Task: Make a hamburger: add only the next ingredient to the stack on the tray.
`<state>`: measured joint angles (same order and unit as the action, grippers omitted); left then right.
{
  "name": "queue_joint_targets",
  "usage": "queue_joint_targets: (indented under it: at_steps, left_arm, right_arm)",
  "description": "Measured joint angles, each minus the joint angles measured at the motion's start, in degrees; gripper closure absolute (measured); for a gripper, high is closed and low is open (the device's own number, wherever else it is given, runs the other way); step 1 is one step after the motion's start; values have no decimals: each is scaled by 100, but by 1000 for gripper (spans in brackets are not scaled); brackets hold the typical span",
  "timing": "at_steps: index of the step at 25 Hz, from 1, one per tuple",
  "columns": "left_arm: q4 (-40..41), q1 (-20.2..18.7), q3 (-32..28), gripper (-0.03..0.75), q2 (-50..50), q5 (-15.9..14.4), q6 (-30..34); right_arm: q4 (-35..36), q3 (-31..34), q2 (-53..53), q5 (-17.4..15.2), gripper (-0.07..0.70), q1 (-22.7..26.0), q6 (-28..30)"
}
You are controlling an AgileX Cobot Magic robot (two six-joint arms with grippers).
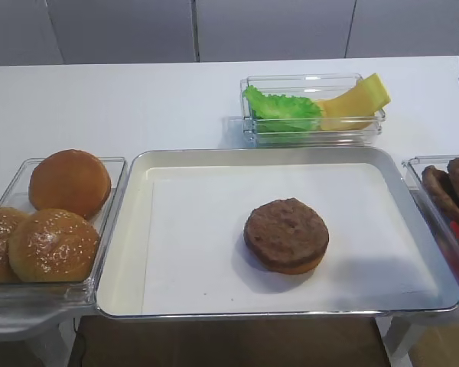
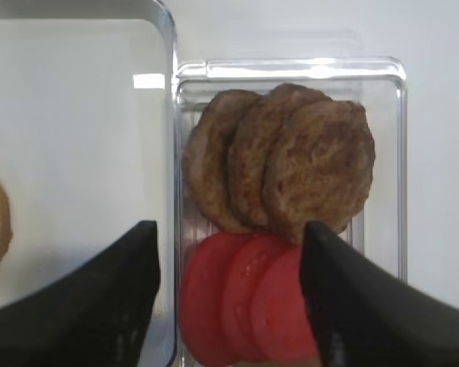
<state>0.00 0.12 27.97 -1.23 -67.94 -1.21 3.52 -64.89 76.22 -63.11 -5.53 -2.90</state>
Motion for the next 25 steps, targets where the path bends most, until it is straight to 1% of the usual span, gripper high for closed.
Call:
queue_joint_targets:
  at_steps: [4,10,17,25]
  left_arm:
    - [0,0,0,346,0,0,0]
    - [0,0,0,346,0,0,0]
    - [0,0,0,346,0,0,0]
    - [0,0,0,346,0,0,0]
  right_arm:
    - [26,445,-559,-12,228,-2,-25]
    - [26,1137,-1636,-35,233,-2,-98]
    - [26,1797,-3105,-304,234,-2,-103]
    - [26,2312,-4533,-425,234,-2,-103]
